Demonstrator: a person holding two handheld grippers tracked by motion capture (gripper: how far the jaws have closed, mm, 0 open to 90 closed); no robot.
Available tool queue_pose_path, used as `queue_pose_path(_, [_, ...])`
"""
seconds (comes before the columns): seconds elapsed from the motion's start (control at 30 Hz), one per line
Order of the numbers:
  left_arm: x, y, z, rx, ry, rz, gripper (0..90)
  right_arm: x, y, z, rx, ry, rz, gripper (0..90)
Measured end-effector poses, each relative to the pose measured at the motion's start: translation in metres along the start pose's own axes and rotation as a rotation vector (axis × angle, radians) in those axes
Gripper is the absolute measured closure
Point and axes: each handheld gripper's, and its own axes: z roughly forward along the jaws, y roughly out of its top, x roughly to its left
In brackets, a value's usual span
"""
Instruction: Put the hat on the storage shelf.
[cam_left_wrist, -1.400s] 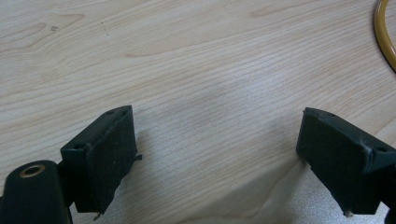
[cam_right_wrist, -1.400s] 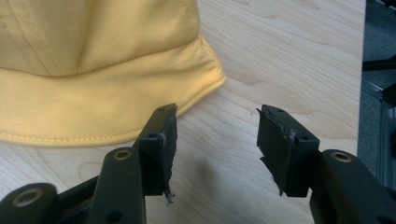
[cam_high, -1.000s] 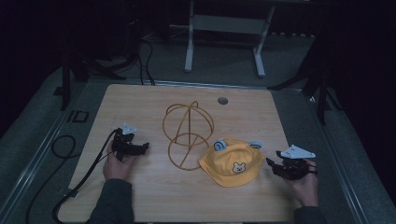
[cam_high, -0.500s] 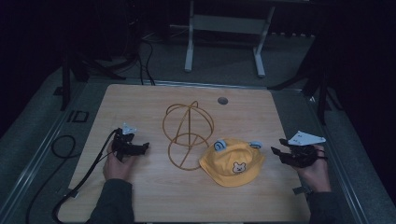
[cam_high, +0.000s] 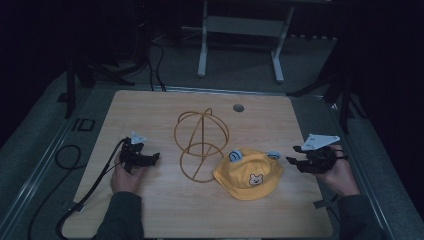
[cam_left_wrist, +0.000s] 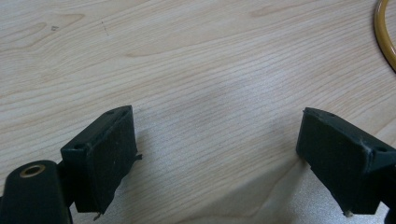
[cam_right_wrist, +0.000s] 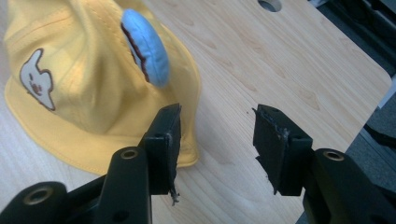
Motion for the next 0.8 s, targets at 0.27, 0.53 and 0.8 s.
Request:
queue_pose_path(0.27, [0.0, 0.0, 0.0, 0.0, 0.0, 0.0, 11.9, 0.001, 0.023, 0.003, 0.053, 0.044, -0.078, 50.4])
queue_pose_path(0.53, [0.0, 0.0, 0.0, 0.0, 0.0, 0.0, 11.9, 0.006, 0.038, 0.006, 0.077, 0.057, -0.12, 49.2])
queue_pose_path(0.8, [0.0, 0.0, 0.0, 0.0, 0.0, -0.001, 11.9, 0.01, 0.053, 0.007, 0.121, 0.079, -0.176, 47.2])
